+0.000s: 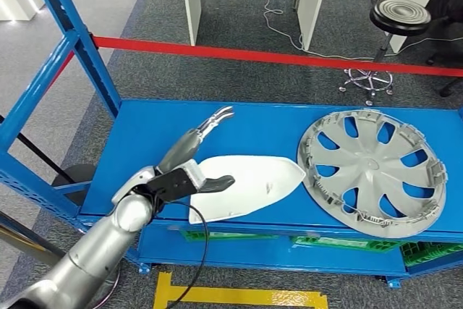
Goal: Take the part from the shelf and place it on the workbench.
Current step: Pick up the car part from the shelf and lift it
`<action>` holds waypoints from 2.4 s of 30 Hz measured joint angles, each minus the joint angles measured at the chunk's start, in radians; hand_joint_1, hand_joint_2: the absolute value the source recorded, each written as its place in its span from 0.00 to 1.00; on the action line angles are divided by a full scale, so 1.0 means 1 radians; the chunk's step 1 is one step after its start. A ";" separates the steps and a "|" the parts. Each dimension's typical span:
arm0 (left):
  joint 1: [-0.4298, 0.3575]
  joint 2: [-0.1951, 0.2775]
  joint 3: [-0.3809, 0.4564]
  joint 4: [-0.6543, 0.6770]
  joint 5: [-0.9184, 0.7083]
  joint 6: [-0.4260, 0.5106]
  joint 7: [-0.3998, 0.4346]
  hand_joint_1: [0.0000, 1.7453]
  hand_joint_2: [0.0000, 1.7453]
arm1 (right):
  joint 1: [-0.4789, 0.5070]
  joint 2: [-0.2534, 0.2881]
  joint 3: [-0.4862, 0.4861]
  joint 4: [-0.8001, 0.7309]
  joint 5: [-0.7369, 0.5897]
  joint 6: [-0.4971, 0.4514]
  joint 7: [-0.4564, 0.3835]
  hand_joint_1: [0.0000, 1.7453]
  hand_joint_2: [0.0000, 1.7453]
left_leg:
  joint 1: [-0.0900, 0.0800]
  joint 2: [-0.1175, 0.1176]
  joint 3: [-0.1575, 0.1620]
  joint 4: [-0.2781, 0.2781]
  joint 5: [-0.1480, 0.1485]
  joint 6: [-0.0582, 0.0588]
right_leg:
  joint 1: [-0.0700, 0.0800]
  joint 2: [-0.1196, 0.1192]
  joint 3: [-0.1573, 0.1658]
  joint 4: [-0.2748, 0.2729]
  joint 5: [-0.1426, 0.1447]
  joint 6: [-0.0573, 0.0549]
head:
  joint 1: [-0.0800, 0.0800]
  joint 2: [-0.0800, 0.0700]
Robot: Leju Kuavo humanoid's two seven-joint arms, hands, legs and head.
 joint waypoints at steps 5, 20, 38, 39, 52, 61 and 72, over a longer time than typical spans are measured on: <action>-0.096 -0.010 -0.024 0.074 -0.003 -0.047 0.024 0.00 1.00 | -0.006 -0.002 0.006 0.000 0.006 0.006 0.007 0.00 0.00 | 0.000 0.000 0.000 0.000 0.000 0.000 | 0.000 0.000 -0.001 0.000 0.000 0.000 | 0.000 0.000; -0.295 -0.028 -0.106 0.272 0.003 -0.181 0.081 0.00 1.00 | -0.012 -0.003 0.014 0.000 0.011 0.023 0.022 0.00 0.00 | 0.000 0.000 -0.001 0.000 0.000 0.000 | 0.000 0.000 -0.001 0.000 0.000 0.000 | 0.000 0.000; -0.440 0.010 -0.266 0.475 -0.047 -0.315 0.046 0.00 0.00 | -0.019 -0.003 0.024 0.000 0.029 0.058 0.049 0.00 0.00 | 0.000 0.000 -0.001 0.000 0.000 0.000 | 0.000 0.000 -0.001 0.001 0.000 0.000 | 0.000 0.000; -0.444 0.017 -0.277 0.477 -0.053 -0.317 0.052 0.00 0.00 | -0.018 -0.003 0.024 0.000 0.027 0.058 0.049 0.00 0.00 | 0.000 0.000 -0.001 0.000 0.000 0.000 | 0.000 0.000 -0.001 0.001 0.000 0.000 | 0.000 0.000; -0.459 0.126 -0.363 0.435 -0.100 -0.244 0.177 0.00 0.00 | 0.004 -0.004 0.020 0.000 0.004 0.044 0.042 0.00 0.00 | 0.000 0.000 -0.001 0.000 0.000 0.000 | 0.000 0.000 -0.001 0.001 0.000 0.000 | 0.000 0.000; -0.291 0.168 -0.257 0.329 -0.131 0.060 0.141 0.00 0.00 | 0.013 -0.004 0.009 0.000 -0.006 0.037 0.035 0.00 0.00 | 0.000 0.000 -0.001 0.000 0.000 0.000 | 0.000 0.000 -0.001 0.001 -0.001 0.000 | 0.000 0.000; -0.026 0.160 -0.077 0.191 -0.163 0.239 -0.008 0.00 0.00 | 0.012 -0.004 0.008 0.000 0.016 0.037 0.041 0.00 0.00 | 0.000 0.000 -0.001 -0.001 0.000 0.000 | 0.000 0.000 -0.001 0.001 -0.001 0.000 | 0.000 0.000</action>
